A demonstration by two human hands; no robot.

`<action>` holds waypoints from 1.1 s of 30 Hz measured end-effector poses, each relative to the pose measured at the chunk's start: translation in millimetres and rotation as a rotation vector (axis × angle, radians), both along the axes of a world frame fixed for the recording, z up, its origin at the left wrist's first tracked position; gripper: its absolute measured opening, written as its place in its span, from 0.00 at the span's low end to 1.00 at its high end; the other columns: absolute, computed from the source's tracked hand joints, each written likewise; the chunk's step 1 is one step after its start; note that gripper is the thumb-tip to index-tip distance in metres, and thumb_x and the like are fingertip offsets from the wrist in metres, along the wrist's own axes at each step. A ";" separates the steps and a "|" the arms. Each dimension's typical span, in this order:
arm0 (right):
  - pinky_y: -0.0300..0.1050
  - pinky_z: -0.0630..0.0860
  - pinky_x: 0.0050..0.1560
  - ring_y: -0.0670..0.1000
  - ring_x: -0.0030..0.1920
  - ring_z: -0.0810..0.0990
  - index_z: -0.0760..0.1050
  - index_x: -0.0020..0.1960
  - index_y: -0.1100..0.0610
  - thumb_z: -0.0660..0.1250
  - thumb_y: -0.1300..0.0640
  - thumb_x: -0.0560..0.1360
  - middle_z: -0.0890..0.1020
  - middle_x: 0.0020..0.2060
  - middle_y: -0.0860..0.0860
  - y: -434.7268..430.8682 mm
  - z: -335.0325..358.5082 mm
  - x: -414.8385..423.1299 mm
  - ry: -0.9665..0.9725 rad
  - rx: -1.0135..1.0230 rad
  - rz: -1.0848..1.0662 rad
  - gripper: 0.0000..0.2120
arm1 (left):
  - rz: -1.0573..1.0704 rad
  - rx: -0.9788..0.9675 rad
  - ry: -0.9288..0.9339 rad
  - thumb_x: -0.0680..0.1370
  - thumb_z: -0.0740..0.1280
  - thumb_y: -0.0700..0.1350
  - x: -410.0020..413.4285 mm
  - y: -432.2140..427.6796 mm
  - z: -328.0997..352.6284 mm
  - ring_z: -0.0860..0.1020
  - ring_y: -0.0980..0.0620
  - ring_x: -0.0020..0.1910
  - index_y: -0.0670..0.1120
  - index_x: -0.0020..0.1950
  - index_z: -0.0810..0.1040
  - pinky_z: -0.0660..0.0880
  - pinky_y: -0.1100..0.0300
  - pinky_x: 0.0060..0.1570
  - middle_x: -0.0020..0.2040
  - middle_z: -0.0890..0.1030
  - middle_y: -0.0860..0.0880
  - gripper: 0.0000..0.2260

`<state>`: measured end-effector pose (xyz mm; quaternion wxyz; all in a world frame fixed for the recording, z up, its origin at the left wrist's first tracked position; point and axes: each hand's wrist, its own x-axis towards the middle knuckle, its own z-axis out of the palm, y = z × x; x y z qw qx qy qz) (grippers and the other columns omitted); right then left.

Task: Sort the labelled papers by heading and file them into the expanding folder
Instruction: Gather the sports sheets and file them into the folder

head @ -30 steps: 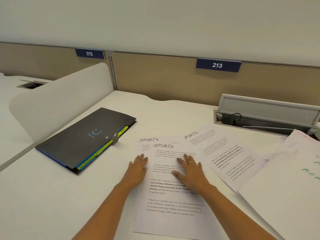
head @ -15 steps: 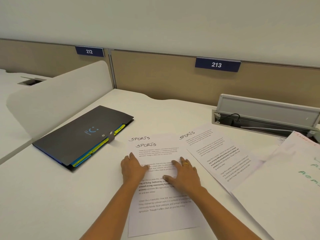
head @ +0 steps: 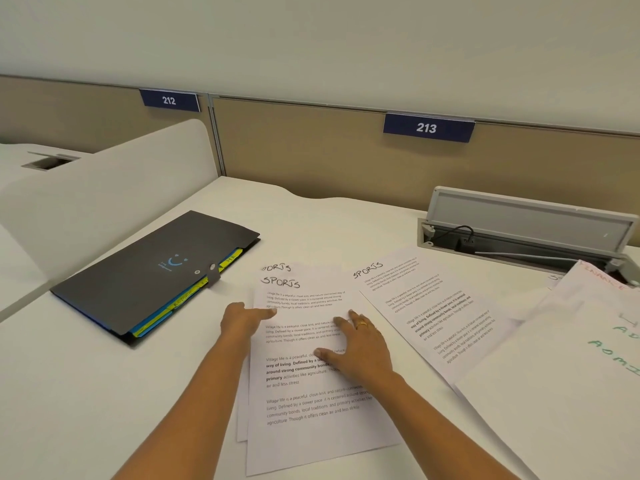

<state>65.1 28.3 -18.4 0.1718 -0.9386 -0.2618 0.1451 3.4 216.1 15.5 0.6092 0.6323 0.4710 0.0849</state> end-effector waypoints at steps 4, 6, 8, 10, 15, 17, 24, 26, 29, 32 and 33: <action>0.49 0.50 0.75 0.50 0.76 0.50 0.56 0.75 0.48 0.61 0.35 0.72 0.52 0.77 0.50 -2.4 2.5 0.7 0.022 0.026 0.009 0.36 | -0.041 0.156 0.054 0.68 0.75 0.41 -7.0 -7.1 -5.5 0.81 0.41 0.47 0.42 0.47 0.79 0.77 0.48 0.55 0.47 0.83 0.43 0.11; 0.47 0.54 0.73 0.50 0.76 0.53 0.58 0.75 0.50 0.61 0.40 0.75 0.54 0.76 0.50 -7.5 7.7 6.5 0.049 0.114 -0.016 0.32 | -0.019 0.208 -0.003 0.70 0.73 0.38 -10.8 -15.7 -4.7 0.80 0.42 0.46 0.43 0.49 0.78 0.77 0.50 0.50 0.45 0.81 0.44 0.10; 0.46 0.56 0.73 0.50 0.75 0.56 0.58 0.75 0.53 0.60 0.46 0.78 0.56 0.76 0.51 -17.6 13.0 17.6 -0.035 0.141 -0.090 0.28 | -0.001 0.258 -0.045 0.71 0.71 0.37 -14.4 -22.1 -5.8 0.80 0.41 0.47 0.42 0.51 0.79 0.77 0.49 0.51 0.45 0.81 0.43 0.09; 0.48 0.53 0.74 0.53 0.75 0.56 0.56 0.75 0.56 0.58 0.48 0.79 0.57 0.76 0.54 -32.1 14.4 32.0 -0.127 0.033 -0.192 0.28 | 0.015 0.310 -0.050 0.73 0.70 0.37 -17.6 -23.1 -7.5 0.80 0.39 0.48 0.40 0.52 0.79 0.77 0.46 0.52 0.48 0.82 0.41 0.08; 0.48 0.59 0.71 0.55 0.73 0.60 0.54 0.75 0.60 0.56 0.50 0.80 0.62 0.73 0.57 -44.2 11.7 38.8 0.006 -0.009 -0.283 0.27 | 0.092 0.296 -0.087 0.74 0.69 0.37 -24.3 -7.1 3.1 0.79 0.37 0.49 0.38 0.54 0.78 0.76 0.42 0.53 0.52 0.81 0.38 0.10; 0.45 0.63 0.67 0.55 0.70 0.65 0.56 0.74 0.59 0.55 0.55 0.81 0.67 0.70 0.56 -35.9 11.8 33.5 -0.029 0.021 -0.264 0.23 | 0.121 0.232 -0.115 0.73 0.70 0.36 -28.0 2.6 9.4 0.79 0.37 0.50 0.37 0.57 0.77 0.76 0.41 0.53 0.53 0.81 0.38 0.13; 0.46 0.61 0.69 0.55 0.71 0.63 0.57 0.74 0.59 0.53 0.60 0.81 0.65 0.71 0.56 3.1 18.0 12.0 0.124 0.221 -0.234 0.22 | 0.196 0.024 -0.264 0.71 0.70 0.31 -48.4 31.1 22.4 0.79 0.38 0.49 0.34 0.59 0.76 0.75 0.40 0.55 0.56 0.79 0.36 0.17; 0.44 0.66 0.65 0.54 0.67 0.69 0.63 0.72 0.58 0.54 0.61 0.81 0.68 0.70 0.56 4.1 23.8 17.0 0.149 0.328 -0.264 0.19 | 0.201 0.005 -0.285 0.71 0.69 0.30 -52.6 34.5 26.5 0.78 0.39 0.47 0.34 0.59 0.75 0.74 0.43 0.54 0.56 0.79 0.36 0.16; 0.43 0.67 0.62 0.52 0.64 0.70 0.68 0.68 0.57 0.57 0.60 0.80 0.68 0.69 0.54 -15.2 28.5 30.1 -0.009 0.268 -0.297 0.17 | 0.213 -0.029 -0.323 0.72 0.67 0.29 -53.3 34.7 28.9 0.77 0.41 0.48 0.33 0.61 0.74 0.74 0.46 0.52 0.57 0.78 0.37 0.17; 0.51 0.61 0.69 0.55 0.73 0.59 0.66 0.70 0.53 0.59 0.50 0.79 0.62 0.73 0.56 -38.3 24.4 37.7 0.000 -0.030 -0.253 0.21 | 0.208 -0.070 -0.315 0.72 0.67 0.29 -48.9 31.1 24.7 0.77 0.41 0.48 0.33 0.61 0.74 0.74 0.46 0.52 0.59 0.77 0.36 0.18; 0.50 0.63 0.68 0.56 0.72 0.61 0.68 0.69 0.52 0.59 0.49 0.78 0.64 0.72 0.56 -40.6 23.2 37.3 0.020 -0.056 -0.243 0.21 | 0.199 -0.082 -0.307 0.72 0.68 0.29 -46.5 28.3 23.4 0.77 0.41 0.48 0.34 0.61 0.74 0.74 0.46 0.52 0.59 0.78 0.35 0.18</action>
